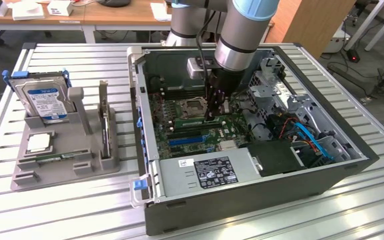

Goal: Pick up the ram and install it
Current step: 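Insert the ram into the slot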

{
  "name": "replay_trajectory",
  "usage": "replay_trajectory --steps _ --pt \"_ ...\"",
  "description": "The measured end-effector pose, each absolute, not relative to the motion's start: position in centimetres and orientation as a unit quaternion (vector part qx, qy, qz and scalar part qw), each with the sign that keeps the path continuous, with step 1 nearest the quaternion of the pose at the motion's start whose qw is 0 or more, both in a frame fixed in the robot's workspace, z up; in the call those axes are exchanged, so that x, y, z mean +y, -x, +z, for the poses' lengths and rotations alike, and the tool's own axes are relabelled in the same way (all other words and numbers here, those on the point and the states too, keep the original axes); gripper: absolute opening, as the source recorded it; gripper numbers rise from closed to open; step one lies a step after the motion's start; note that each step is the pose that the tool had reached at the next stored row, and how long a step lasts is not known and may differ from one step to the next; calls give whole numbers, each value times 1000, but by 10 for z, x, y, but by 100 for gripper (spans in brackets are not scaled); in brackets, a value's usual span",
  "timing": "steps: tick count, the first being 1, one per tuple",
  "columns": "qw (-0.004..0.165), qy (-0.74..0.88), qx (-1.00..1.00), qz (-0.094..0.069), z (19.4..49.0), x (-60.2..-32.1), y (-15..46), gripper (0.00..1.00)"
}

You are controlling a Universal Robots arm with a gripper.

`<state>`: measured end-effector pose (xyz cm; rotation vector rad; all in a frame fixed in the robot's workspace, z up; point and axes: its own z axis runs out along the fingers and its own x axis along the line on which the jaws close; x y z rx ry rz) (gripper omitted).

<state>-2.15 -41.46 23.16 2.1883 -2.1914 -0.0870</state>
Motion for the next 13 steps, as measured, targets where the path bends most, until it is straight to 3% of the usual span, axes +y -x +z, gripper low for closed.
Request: replay_trajectory --steps 13 --pt "22 -706 -707 -28 231 -414 22 11"
